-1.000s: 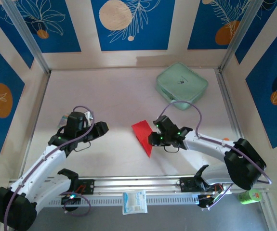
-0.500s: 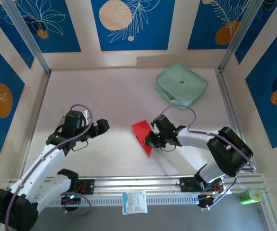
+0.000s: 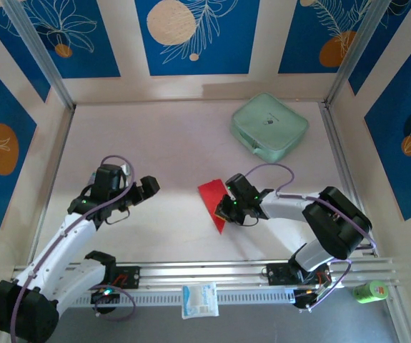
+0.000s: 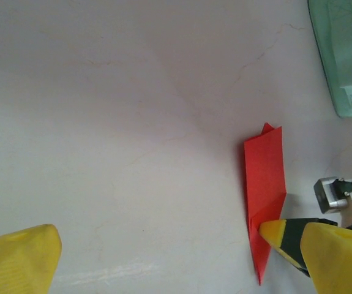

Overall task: Fold a paper plane with a square sheet of paper (pick it up from the middle)
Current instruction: Rotate the paper at the center of the table, then perform the fifth fold on the wing at the bottom-center of the table.

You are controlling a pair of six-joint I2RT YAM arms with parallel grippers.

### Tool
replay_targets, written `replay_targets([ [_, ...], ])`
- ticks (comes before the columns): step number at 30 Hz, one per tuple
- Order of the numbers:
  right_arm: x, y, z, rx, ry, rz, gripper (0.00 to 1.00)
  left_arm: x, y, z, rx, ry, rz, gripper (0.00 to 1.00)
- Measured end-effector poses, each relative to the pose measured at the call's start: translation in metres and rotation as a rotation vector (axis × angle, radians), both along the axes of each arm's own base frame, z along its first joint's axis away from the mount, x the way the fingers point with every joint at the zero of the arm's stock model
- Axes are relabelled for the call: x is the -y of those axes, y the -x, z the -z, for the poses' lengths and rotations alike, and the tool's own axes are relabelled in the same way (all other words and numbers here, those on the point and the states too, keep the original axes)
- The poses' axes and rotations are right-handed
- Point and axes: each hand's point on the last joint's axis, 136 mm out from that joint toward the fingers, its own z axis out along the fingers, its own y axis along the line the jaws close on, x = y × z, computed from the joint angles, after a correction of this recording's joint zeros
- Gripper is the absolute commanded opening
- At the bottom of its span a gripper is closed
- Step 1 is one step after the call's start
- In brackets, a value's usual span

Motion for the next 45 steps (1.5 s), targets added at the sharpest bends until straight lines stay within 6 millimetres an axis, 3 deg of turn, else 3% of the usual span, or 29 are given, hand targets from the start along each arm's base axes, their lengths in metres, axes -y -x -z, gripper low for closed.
replay_targets([
  [4,-0.008,0.001,0.0,-0.035,-0.052,0.124,0.15,0.008,0.004,0.007,-0.005,0.055,0.021,0.92],
  [9,-0.023,0.004,-0.002,-0.067,-0.16,0.269,0.15,0.024,0.008,0.018,-0.028,0.168,0.053,0.75],
  [12,-0.033,0.009,-0.005,-0.081,-0.174,0.273,0.17,0.031,0.008,0.02,-0.045,0.213,0.069,0.69],
  [17,-0.037,-0.001,-0.021,-0.028,-0.122,0.197,0.17,0.041,0.003,0.031,-0.09,0.262,0.078,0.46],
  [23,-0.014,-0.012,-0.054,0.108,-0.13,0.145,0.17,0.065,0.003,0.042,-0.138,0.299,0.137,0.27],
  [26,0.008,-0.017,-0.052,0.134,-0.116,0.14,0.17,0.088,0.005,0.043,-0.154,0.308,0.202,0.2],
  [29,0.02,-0.016,-0.045,0.13,-0.089,0.11,0.14,0.119,0.004,0.041,-0.166,0.319,0.282,0.14],
  [35,0.02,-0.011,-0.043,0.124,-0.099,0.036,0.15,0.177,-0.008,0.043,-0.183,0.348,0.395,0.08],
  [45,0.018,-0.004,-0.04,0.107,-0.127,-0.029,0.22,0.197,-0.029,0.068,-0.246,0.316,0.385,0.03],
])
